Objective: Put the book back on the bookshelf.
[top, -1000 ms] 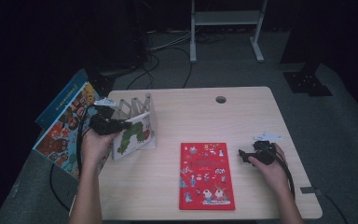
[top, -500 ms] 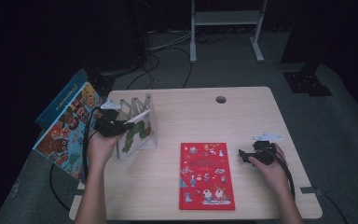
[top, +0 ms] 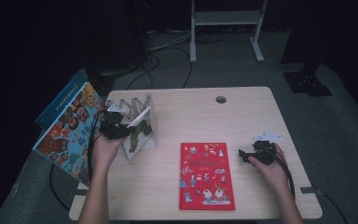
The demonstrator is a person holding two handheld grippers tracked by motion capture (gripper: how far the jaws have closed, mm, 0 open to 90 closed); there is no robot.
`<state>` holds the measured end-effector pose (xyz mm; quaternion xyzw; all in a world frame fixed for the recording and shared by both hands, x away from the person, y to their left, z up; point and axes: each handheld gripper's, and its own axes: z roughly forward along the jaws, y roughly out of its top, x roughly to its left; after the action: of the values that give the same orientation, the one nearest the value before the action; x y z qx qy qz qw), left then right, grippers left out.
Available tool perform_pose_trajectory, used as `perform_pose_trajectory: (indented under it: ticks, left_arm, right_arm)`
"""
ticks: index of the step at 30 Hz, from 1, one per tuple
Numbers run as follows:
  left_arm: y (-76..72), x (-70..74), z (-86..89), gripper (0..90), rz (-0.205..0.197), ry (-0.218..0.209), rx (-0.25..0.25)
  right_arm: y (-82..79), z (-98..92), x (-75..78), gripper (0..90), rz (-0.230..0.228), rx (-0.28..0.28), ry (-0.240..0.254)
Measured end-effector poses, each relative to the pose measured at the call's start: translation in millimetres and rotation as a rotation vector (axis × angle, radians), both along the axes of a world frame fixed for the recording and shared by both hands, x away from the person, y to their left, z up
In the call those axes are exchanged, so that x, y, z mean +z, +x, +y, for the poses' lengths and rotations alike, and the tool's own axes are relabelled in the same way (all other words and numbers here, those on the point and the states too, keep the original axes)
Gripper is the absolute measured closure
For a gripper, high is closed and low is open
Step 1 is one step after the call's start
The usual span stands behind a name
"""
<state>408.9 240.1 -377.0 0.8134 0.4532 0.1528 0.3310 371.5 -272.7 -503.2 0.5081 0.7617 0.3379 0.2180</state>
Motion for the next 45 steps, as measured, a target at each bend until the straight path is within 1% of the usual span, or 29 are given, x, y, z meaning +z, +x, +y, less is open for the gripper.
perform_pose_trajectory:
  ticks: [2,9,11,14,16,19,20,21,23,25,28,32,33,35,38,39,40,41,43,45]
  left_arm:
    - [-0.2,-0.9,-0.3,74.9,0.006,0.015,-0.004]
    - [-0.3,-8.9,-0.6,74.9,0.036,0.045,-0.006]
    - [0.7,-9.7,-0.9,74.8,0.030,0.038,-0.002]
    - [4.4,-10.0,-4.9,74.8,0.028,0.047,0.003]
    - [7.6,-10.3,-7.9,74.8,0.025,0.055,0.010]
    - [11.4,-9.6,-13.8,74.6,0.033,0.081,0.014]
    - [11.9,-9.7,-14.8,74.5,0.035,0.082,0.016]
    - [12.1,-9.9,-14.6,74.4,0.038,0.081,0.015]
    - [12.2,-11.3,-11.7,73.2,0.047,0.063,0.002]
    - [10.5,-12.6,-9.0,68.9,0.054,0.051,-0.003]
    - [4.6,-10.4,-4.4,64.7,0.049,0.030,-0.006]
    - [-8.6,-3.9,2.4,61.4,0.042,0.030,-0.022]
    - [-12.4,-2.2,4.0,61.4,0.032,0.035,-0.020]
    - [-19.2,0.9,8.5,61.4,0.026,0.031,-0.023]
    - [-27.2,2.1,15.1,61.7,0.034,0.031,-0.030]
    - [-28.4,1.2,16.3,63.1,0.035,0.033,-0.033]
    - [-30.3,-0.9,17.8,63.1,0.024,0.035,-0.041]
    - [-31.5,-3.2,19.0,64.3,0.022,0.028,-0.048]
    - [-31.9,-8.0,20.5,68.9,0.036,0.019,-0.053]
    - [-31.7,-11.9,22.3,70.1,0.042,-0.003,-0.054]
  right_arm:
    - [0.0,0.0,0.0,14.1,0.000,0.000,0.000]
    - [0.2,2.8,0.0,14.1,0.000,-0.006,0.000]
    - [0.5,3.7,0.0,14.1,0.001,-0.004,0.000]
    - [0.8,4.6,0.0,14.1,-0.001,-0.003,0.000]
    - [0.8,4.6,0.0,14.1,-0.001,-0.003,0.000]
    - [0.8,4.6,0.0,14.1,-0.001,-0.003,0.000]
    - [0.8,4.6,0.0,14.1,-0.001,-0.003,0.001]
    - [0.8,4.5,0.0,14.1,-0.001,-0.003,0.000]
    - [0.8,4.5,0.0,14.1,-0.001,-0.003,0.000]
    - [0.8,4.5,0.0,14.1,-0.001,-0.003,0.001]
    - [0.8,4.5,0.0,14.1,-0.001,-0.003,0.001]
    - [0.7,4.5,0.0,14.1,-0.001,-0.003,0.001]
    - [0.7,4.6,0.0,14.1,-0.001,-0.003,0.001]
    - [0.7,4.6,0.0,14.1,-0.001,-0.003,0.001]
    - [0.7,4.6,0.0,14.1,-0.001,-0.003,0.001]
    - [0.7,4.6,0.0,14.1,-0.001,-0.003,0.001]
    - [0.7,4.6,0.0,14.1,-0.001,-0.003,0.001]
    - [0.7,4.6,0.0,14.1,-0.001,-0.003,0.000]
    - [0.7,4.6,0.0,14.1,-0.001,-0.003,0.001]
    - [0.7,4.6,0.0,14.1,-0.001,-0.003,0.001]
